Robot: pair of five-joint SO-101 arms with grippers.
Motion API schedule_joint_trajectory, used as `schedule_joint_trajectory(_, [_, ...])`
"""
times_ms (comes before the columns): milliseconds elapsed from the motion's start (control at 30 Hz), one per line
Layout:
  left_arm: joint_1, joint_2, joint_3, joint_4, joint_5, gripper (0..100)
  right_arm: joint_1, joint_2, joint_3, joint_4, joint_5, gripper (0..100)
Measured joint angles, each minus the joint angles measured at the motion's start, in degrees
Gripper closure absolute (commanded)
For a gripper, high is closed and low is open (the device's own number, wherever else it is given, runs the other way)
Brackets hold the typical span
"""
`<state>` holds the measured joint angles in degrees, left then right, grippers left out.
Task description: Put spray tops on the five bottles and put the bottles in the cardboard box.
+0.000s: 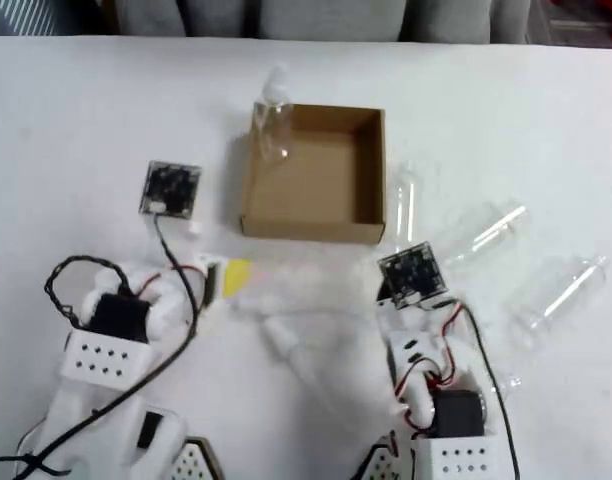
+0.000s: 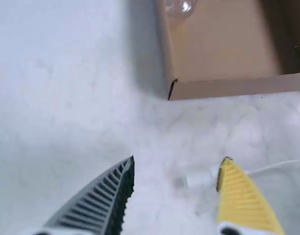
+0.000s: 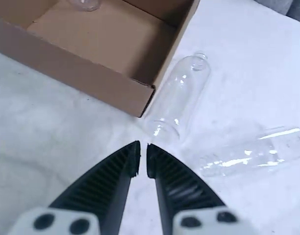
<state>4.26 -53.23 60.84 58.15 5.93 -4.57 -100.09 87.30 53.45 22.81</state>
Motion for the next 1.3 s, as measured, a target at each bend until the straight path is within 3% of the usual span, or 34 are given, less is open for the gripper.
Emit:
schedule_joint_trajectory(67, [-1.14, 0.0, 2.81, -2.02, 0.0, 98, 2.29, 0.09, -2.64, 1.93, 1.58, 98.2])
schedule_joint_trajectory(200, [-3.08, 0.0, 8.7, -9.14, 0.0, 96, 8.26, -0.09, -7.65, 4.22, 8.7, 98.2])
schedule_joint_trajectory(433, [-3.08, 0.0, 13.45, -14.68, 0.0, 98, 21.36, -0.53, -11.6, 12.31, 32.88, 98.1])
schedule_joint_trajectory(533, [-3.08, 0.0, 13.45, -15.03, 0.0, 98, 25.32, -0.53, -11.69, 17.85, 39.74, 98.1])
schedule_joint_trajectory(633, [-3.08, 0.0, 13.45, -15.03, 0.0, 98, 28.48, -0.53, -11.69, 23.03, 39.12, 98.1])
schedule_joint_trajectory(767, [-3.08, -0.09, 14.15, -15.03, 0.0, 98, 34.02, 3.08, -12.48, 23.3, 30.24, 98.1])
schedule_joint_trajectory(933, [-3.08, -0.18, 14.24, -15.03, 0.0, 98, 35.08, 16.53, -17.41, 24.53, 22.24, 98.1])
schedule_joint_trajectory(1167, [-3.08, -0.18, 14.24, -15.03, 0.0, 98, 38.42, 47.65, -26.29, 25.05, 20.57, 97.7])
schedule_joint_trajectory(1300, [-3.08, -0.18, 14.24, -15.03, -0.09, 98, 42.37, 55.82, -29.89, 25.05, 22.68, 86.7])
